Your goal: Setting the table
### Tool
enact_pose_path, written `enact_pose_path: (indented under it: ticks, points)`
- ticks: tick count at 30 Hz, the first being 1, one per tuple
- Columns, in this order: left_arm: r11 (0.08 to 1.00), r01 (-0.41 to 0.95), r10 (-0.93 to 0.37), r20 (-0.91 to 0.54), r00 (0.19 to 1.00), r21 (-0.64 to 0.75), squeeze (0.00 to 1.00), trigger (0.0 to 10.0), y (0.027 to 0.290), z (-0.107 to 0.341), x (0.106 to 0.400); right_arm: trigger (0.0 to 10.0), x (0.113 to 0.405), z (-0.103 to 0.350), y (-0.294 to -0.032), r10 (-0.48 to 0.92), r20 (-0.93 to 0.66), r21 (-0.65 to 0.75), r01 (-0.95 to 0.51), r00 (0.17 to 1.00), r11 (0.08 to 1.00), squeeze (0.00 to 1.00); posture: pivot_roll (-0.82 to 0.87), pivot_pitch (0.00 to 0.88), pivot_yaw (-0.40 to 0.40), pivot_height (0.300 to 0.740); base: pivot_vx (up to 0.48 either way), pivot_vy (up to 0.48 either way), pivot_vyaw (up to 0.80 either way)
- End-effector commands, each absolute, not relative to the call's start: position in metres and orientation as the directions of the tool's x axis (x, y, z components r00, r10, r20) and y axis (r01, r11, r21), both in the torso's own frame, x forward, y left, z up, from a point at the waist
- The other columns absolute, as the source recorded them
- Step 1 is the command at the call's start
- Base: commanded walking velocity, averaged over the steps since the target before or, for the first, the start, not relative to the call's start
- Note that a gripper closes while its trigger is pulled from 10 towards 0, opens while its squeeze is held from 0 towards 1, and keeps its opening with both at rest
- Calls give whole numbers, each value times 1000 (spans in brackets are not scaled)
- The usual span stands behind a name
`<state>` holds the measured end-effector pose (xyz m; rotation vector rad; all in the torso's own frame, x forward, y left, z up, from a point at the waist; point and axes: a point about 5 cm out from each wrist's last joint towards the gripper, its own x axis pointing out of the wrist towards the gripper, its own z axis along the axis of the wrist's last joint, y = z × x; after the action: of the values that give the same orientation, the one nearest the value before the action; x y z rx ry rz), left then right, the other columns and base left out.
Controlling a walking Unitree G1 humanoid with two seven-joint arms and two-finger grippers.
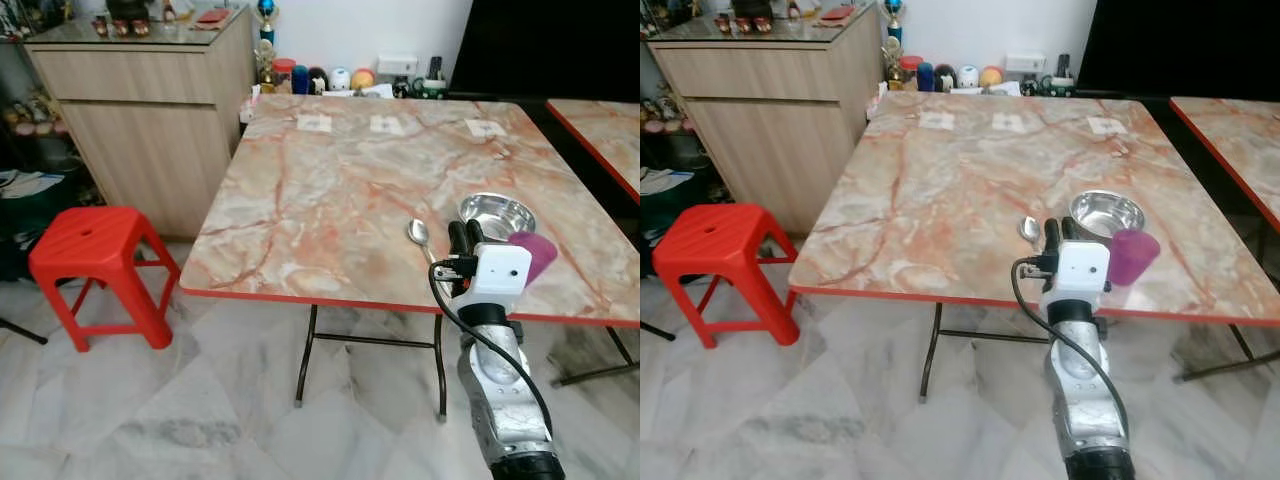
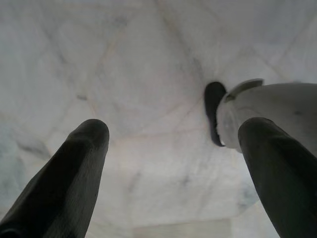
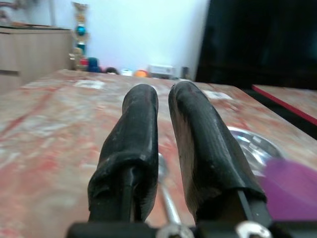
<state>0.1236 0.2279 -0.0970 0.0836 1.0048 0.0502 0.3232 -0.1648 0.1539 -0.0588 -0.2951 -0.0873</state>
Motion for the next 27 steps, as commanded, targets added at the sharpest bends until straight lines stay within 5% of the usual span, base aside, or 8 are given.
enact_pose_path:
  ticks: [1, 14, 15, 27]
  points:
    - [995, 6, 81, -857, 508, 98, 0, 10000, 230, -100, 114, 10000, 324, 153, -161, -72, 282, -38, 86, 957, 996, 0, 19, 76, 3, 740, 304, 0, 513]
    - [995, 12, 83, -858, 508, 103, 0, 10000, 230, -100, 114, 10000, 325, 133, -175, -176, 148, 17, 175, 973, 984, 0, 18, 78, 2, 740, 164, 0, 39]
    - [995, 13, 83, -858, 507, 103, 0, 10000, 230, -100, 114, 10000, 324, 129, -177, -197, 124, 19, 197, 972, 980, 945, 18, 78, 2, 740, 0, 0, 0]
    - [995, 17, 81, -860, 504, 103, 0, 10000, 230, -100, 114, 10000, 321, 98, -201, -327, -105, 81, 336, 939, 938, 1000, 20, 80, 3, 740, 0, 0, 0]
